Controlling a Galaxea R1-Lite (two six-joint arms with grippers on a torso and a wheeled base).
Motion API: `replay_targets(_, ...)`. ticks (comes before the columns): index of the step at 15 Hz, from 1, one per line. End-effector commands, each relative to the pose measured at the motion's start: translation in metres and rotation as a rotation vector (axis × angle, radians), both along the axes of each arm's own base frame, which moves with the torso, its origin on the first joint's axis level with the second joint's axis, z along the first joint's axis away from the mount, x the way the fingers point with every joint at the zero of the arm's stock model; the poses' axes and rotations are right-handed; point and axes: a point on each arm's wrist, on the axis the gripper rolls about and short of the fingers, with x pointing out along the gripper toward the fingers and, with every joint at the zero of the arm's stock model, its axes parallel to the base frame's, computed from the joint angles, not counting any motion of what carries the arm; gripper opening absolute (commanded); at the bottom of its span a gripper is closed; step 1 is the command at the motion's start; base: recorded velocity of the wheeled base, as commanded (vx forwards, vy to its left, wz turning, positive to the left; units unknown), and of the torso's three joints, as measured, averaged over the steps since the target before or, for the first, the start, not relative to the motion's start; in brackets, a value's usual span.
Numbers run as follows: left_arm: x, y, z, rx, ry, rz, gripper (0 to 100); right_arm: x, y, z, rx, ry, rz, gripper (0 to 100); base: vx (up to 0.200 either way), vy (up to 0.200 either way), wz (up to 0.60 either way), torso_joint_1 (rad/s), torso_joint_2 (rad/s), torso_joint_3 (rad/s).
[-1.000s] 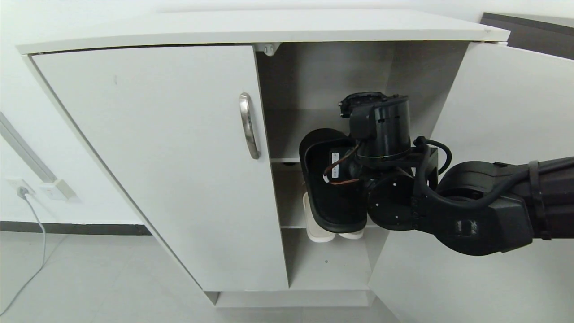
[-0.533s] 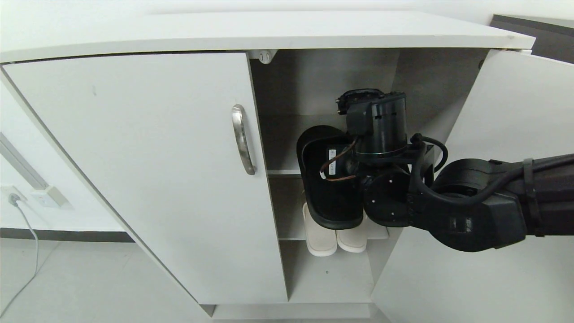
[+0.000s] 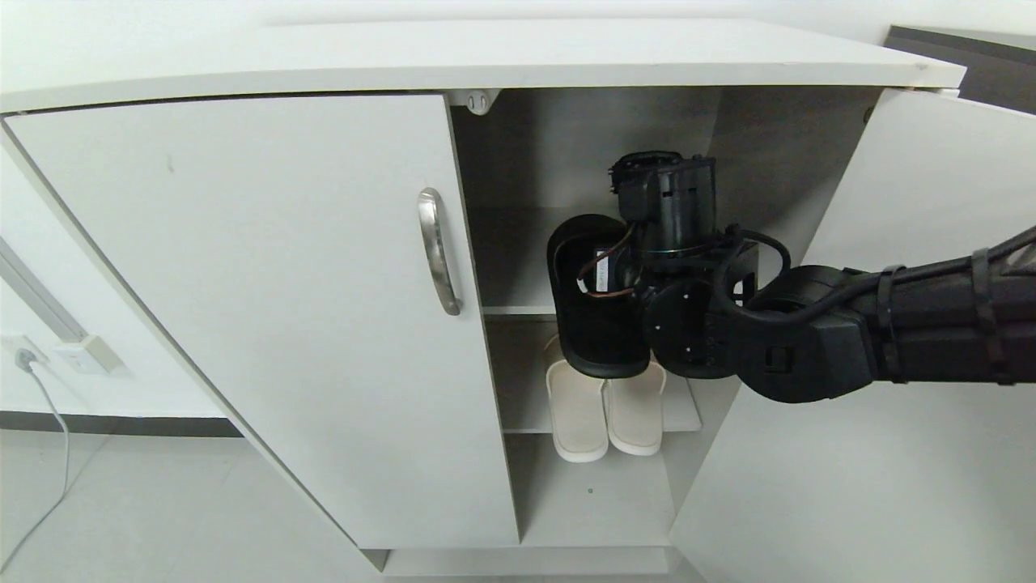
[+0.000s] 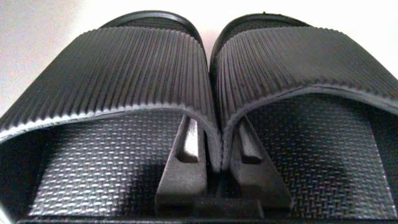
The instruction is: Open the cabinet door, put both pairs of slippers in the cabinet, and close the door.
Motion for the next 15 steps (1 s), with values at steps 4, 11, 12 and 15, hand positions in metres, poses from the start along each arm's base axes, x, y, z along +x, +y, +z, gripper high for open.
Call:
replay_targets(4,0.0,0.0,0.0,0.0,0.0,0.002,0,0.018,0.007,0.014,0.007,-0.011,-0.019,0,0.0,0.0,0.0,0.0,0.0,0.0)
replay_targets(11,0.0,0.0,0.0,-0.002,0.0,0.002,0,0.033,0.004,0.016,-0.002,0.012,0.01,0,0.0,0.0,0.0,0.0,0.0,0.0)
replay_targets(12,0.0,0.0,0.0,-0.002,0.0,0.002,0,0.037,0.004,0.014,-0.002,0.015,0.008,0,0.0,0.0,0.0,0.0,0.0,0.0)
replay_targets(15,0.0,0.0,0.0,-0.002,0.0,0.002,0,0.04,0.005,0.013,-0.002,0.014,0.007,0,0.0,0.0,0.0,0.0,0.0,0.0)
